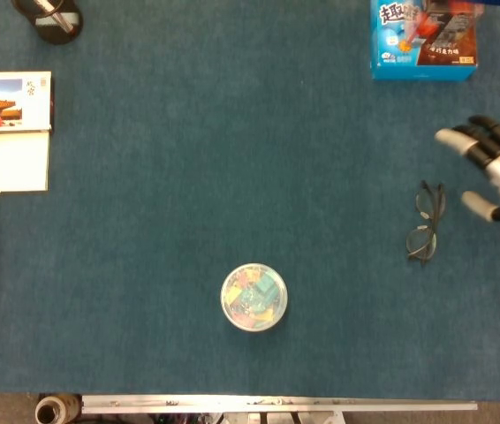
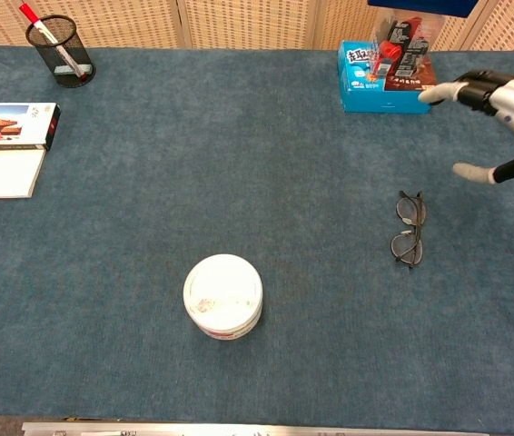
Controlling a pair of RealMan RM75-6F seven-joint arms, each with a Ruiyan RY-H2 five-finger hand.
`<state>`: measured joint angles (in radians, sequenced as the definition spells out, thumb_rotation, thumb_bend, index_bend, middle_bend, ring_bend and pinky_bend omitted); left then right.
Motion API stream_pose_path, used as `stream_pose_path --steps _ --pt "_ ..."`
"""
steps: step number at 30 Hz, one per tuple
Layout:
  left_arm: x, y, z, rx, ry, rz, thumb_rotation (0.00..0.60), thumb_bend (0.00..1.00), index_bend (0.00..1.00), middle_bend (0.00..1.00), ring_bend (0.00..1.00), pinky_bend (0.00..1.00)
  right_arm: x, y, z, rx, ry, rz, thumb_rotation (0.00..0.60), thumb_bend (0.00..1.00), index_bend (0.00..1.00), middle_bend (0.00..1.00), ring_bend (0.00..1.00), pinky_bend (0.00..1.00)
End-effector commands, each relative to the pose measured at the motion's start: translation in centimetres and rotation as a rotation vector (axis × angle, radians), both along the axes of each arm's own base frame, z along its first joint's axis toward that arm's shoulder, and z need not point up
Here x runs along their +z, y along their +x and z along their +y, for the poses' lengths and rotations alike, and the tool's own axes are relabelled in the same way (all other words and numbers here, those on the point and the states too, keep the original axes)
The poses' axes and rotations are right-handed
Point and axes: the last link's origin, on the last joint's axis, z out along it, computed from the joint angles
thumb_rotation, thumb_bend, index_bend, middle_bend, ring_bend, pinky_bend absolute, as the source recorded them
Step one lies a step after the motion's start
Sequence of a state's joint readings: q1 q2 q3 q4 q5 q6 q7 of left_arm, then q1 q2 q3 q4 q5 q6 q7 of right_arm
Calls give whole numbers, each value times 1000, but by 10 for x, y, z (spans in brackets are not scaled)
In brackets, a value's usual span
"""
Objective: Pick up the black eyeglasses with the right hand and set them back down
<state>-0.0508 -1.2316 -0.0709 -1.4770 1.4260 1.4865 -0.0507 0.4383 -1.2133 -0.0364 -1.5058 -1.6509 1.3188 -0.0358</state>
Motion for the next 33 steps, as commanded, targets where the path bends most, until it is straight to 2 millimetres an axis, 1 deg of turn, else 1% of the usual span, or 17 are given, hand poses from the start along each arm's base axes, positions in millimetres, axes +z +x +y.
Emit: stream_pose_path --steps 1,4,7,11,14,19,23,30,33 --pt "5 5 3 -41 42 -16 600 511 322 433 364 562 33 4 8 -13 -84 -61 600 228 189 243 161 326" --pt "9 9 5 -77 82 -33 600 510 322 432 364 562 54 5 15 -22 -151 -87 600 228 189 243 160 326" --pt "12 11 7 -105 100 -48 600 510 327 431 364 561 71 0 22 -50 -231 -109 600 228 189 243 160 326" --pt "16 14 11 -125 100 -39 600 510 331 430 364 561 89 -16 34 -127 -335 -129 600 228 189 243 160 326" --pt "18 17 13 -140 102 -34 600 510 333 429 364 560 95 -30 42 -185 -383 -118 600 228 189 243 161 327" --pt "21 21 16 -162 120 -36 600 510 349 425 364 560 95 -49 52 -268 -411 -115 600 228 190 243 160 327" --pt "21 23 17 -167 124 -30 600 510 352 421 364 559 87 -62 59 -327 -407 -123 600 228 189 243 160 327" --pt "23 21 17 -154 132 -37 600 510 352 419 364 559 73 -74 66 -402 -389 -165 600 228 190 243 160 326" --pt "24 20 18 -145 134 -42 600 510 352 419 364 559 70 -76 67 -413 -380 -180 600 228 190 243 160 326"
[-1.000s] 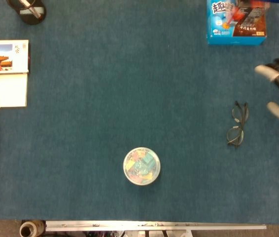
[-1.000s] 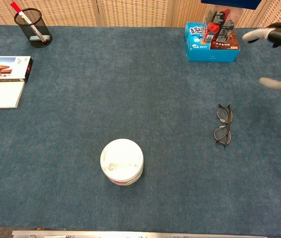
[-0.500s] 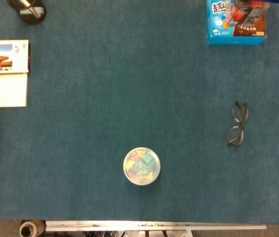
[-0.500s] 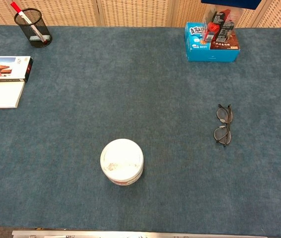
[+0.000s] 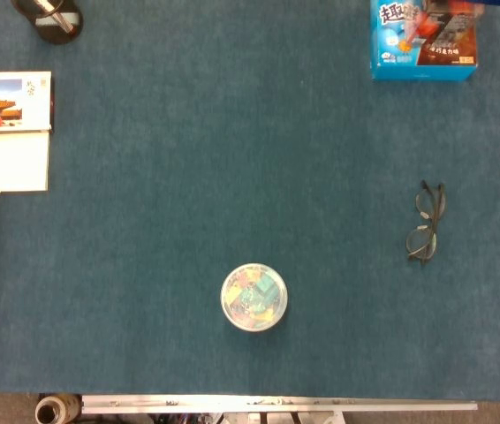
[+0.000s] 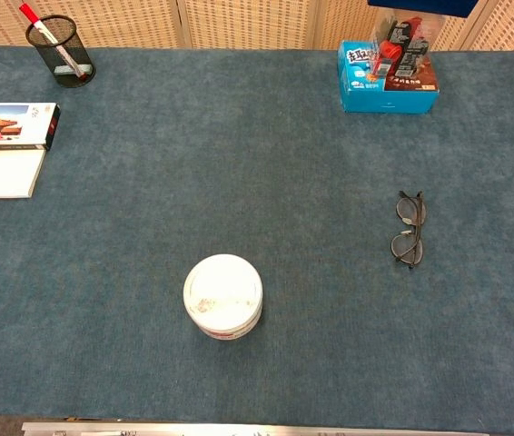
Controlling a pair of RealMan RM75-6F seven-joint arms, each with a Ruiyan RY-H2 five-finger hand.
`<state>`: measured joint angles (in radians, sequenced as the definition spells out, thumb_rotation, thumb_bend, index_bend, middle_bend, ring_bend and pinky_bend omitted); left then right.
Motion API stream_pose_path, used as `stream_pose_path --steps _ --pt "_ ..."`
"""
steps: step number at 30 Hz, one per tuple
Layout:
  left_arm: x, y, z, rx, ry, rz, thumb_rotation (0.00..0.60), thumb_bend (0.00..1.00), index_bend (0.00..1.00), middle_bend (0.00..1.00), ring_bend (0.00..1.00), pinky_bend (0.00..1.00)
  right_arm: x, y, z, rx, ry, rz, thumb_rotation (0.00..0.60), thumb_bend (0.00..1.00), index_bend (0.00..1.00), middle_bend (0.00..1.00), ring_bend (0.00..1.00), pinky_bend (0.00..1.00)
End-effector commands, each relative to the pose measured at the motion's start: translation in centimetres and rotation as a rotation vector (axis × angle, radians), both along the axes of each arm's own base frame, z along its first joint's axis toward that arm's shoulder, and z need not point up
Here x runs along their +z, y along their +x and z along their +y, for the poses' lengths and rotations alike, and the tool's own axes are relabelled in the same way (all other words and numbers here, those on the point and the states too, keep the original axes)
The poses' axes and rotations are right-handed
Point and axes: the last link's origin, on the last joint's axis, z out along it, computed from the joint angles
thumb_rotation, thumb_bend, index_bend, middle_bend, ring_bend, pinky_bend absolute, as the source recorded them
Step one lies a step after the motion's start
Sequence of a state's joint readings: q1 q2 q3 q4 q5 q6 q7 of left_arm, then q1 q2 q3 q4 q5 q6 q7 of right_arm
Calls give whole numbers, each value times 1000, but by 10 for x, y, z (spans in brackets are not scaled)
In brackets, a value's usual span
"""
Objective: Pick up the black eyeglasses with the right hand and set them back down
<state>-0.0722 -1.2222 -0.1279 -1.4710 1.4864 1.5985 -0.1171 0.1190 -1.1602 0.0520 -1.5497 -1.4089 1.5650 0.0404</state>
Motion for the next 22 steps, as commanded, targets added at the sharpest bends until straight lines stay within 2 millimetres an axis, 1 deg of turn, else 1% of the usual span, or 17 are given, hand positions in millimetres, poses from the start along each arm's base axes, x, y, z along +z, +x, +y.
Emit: stream_pose_path --steps 1,8,14,18,22 --pt "0 -1 1 3 1 -4 600 510 352 419 364 559 -1 -1 1 -2 1 -12 600 228 190 243 160 326" --pt "-6 -1 2 14 -25 -5 600 510 352 419 364 559 -6 1 2 9 26 -32 600 229 190 243 160 327" --pt "-5 -1 0 30 -18 -10 600 510 352 419 364 559 -10 0 -3 14 54 -39 600 230 190 243 161 326" --pt "-8 -5 -4 46 -21 -19 600 510 352 419 364 559 -13 2 -5 23 67 -46 600 229 190 243 160 326" --pt "-8 -7 -3 57 -24 -27 600 510 352 419 364 559 -15 3 -6 22 81 -49 600 229 190 243 160 326"
